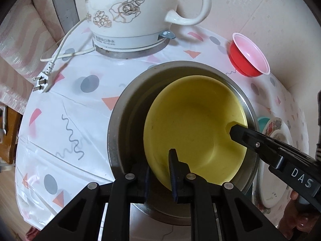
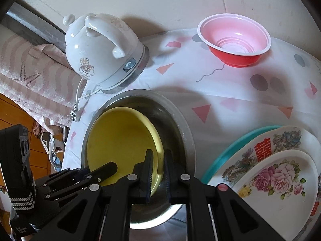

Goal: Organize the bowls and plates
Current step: 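Carry the yellow bowl with both grippers and lower it into the steel bowl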

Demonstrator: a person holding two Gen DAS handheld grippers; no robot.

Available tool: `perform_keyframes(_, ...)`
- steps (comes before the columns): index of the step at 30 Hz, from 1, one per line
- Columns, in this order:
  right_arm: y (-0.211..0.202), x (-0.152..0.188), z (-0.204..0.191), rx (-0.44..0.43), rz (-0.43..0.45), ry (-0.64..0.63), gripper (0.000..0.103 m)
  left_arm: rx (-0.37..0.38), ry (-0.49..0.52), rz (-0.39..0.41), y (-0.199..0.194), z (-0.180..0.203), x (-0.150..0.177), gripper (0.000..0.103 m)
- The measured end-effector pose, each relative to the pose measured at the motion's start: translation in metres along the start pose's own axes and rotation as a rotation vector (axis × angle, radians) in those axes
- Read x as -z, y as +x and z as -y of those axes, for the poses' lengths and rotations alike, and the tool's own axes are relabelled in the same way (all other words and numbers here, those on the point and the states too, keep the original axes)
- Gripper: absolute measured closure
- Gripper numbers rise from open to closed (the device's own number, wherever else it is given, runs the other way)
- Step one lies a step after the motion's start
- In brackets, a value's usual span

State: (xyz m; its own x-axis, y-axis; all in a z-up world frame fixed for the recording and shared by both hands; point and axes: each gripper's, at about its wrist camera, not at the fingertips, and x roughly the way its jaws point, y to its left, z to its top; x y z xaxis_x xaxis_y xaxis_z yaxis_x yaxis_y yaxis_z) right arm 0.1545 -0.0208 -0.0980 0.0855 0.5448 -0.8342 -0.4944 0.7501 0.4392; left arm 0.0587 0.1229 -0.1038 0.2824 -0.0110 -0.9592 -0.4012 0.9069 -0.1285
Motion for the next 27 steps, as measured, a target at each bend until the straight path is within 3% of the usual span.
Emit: perform_keyframes(27,0.001,-0.005,-0.003,0.045,0.002,0.003,0.092,-0.085,0.082,0.013,0.010,0.011,-0.009,0.083)
